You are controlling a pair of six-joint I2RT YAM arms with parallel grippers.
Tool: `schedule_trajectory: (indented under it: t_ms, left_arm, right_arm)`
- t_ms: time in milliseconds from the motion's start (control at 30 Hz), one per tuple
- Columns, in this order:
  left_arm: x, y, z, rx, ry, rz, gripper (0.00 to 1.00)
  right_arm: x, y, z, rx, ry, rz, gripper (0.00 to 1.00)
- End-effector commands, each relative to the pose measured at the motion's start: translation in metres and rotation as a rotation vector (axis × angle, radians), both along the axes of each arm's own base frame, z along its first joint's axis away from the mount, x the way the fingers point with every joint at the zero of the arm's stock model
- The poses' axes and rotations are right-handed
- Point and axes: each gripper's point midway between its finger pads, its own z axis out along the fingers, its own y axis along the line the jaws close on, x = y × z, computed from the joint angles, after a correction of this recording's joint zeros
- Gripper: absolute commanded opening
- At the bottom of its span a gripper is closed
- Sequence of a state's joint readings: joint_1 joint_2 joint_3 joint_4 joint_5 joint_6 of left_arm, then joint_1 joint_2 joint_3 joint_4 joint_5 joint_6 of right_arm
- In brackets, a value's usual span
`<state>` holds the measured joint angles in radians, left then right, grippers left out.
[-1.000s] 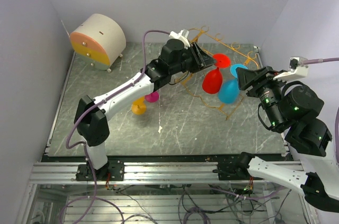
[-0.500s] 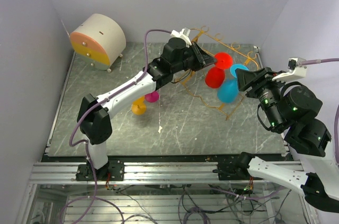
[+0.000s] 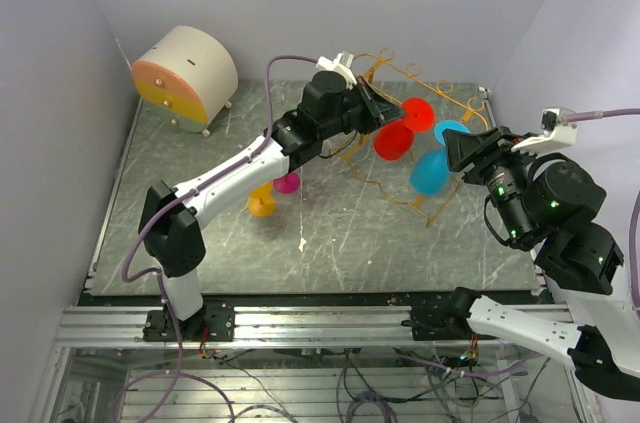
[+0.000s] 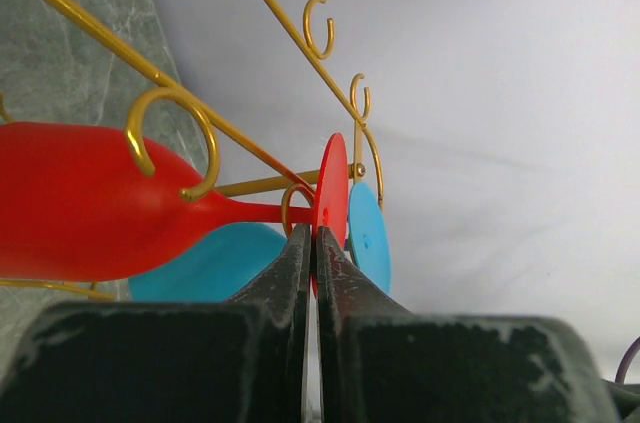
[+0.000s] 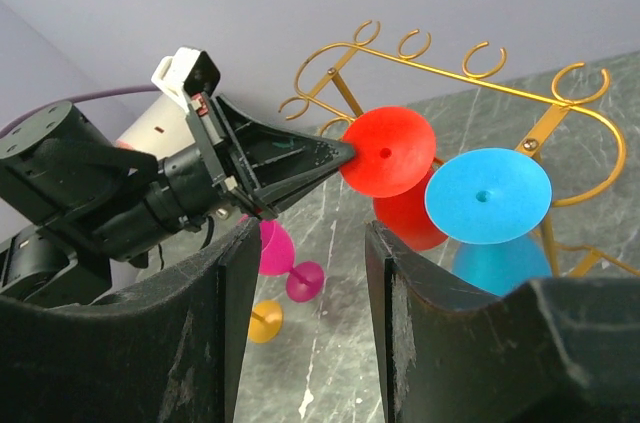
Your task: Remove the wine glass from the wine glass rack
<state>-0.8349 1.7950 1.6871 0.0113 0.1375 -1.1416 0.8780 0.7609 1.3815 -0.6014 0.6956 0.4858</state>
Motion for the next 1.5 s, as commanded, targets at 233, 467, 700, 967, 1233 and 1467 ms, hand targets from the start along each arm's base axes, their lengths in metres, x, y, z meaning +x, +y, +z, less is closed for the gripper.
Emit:
schedule_trajectory:
  t_ms: [233, 467, 700, 967, 1233, 1467]
  left_arm:
    - [-0.026, 0.024, 0.046, -0.106, -0.031, -0.004, 0.07]
    - [-0.031, 0.033, 0.042, -0.092, -0.021, 0.009, 0.07]
    - [-0.033, 0.031, 0.032, -0.096, 0.005, -0.005, 0.07]
    - [-0.049, 0.048, 0.038, -0.136, -0.002, -0.009, 0.07]
    - [-0.096, 0.101, 0.067, -0.258, -0.079, -0.009, 0.07]
    - [-0.152, 0.175, 0.102, -0.303, -0.212, 0.031, 0.07]
  right_arm:
    - [0.003, 0.002, 0.006, 0.016, -0.014, -0.009, 0.46]
    - [0.003, -0.001, 0.011, 0.018, -0.025, -0.013, 0.46]
    - [0.002, -0.001, 0.009, 0.018, -0.020, -0.013, 0.46]
    - [0.004, 0.005, 0.011, 0.007, -0.021, 0.004, 0.46]
    - [0.013, 0.043, 0.009, -0.051, -0.002, 0.121, 0.46]
    - [0.010, 0.073, 0.024, -0.028, -0.042, 0.257, 0.46]
